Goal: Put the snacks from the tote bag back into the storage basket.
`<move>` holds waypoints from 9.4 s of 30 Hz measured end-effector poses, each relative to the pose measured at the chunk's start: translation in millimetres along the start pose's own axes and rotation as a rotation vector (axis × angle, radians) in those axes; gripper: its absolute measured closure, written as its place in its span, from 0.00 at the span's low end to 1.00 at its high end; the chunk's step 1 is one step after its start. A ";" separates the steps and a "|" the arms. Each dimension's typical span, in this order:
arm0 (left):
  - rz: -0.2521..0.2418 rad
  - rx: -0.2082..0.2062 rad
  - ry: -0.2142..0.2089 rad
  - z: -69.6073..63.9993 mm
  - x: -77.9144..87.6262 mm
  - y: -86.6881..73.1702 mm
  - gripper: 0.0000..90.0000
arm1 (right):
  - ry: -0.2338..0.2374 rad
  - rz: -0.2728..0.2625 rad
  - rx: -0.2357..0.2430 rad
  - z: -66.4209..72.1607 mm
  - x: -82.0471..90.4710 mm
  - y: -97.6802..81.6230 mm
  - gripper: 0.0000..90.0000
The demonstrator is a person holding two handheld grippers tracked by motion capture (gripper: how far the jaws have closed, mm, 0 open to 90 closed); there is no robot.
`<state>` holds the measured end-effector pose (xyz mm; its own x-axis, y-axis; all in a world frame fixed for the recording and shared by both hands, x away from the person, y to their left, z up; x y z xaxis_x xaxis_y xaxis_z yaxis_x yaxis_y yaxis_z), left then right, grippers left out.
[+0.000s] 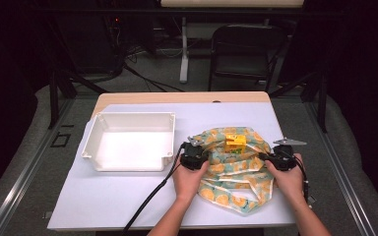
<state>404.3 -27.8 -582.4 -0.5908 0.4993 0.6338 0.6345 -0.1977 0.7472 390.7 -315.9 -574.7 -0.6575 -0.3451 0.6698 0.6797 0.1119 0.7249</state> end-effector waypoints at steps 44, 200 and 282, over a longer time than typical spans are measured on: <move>-0.031 -0.096 0.074 -1.7 2.3 -3.3 0.92 | 0.178 -0.196 0.243 84.2 35.2 1.8 1.00; -0.397 -0.228 -0.282 -50.3 70.3 15.0 0.43 | 0.188 -0.344 0.184 178.3 60.0 63.2 0.33; -0.439 -0.093 -0.174 38.5 153.5 5.4 0.57 | 0.092 -0.268 0.091 83.8 69.9 -4.7 0.19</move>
<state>336.3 80.2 -488.7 -0.6953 0.6851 0.2174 0.2916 -0.0076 0.9565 314.3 -262.4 -517.7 -0.7745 -0.4567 0.4377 0.4507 0.0872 0.8884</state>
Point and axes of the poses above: each handheld gripper's, and its own axes: x roughly backward along the jaws, y roughly out of its top, z roughly to its left, the point moved 3 cm from there along -x, roughly forward along the jaws
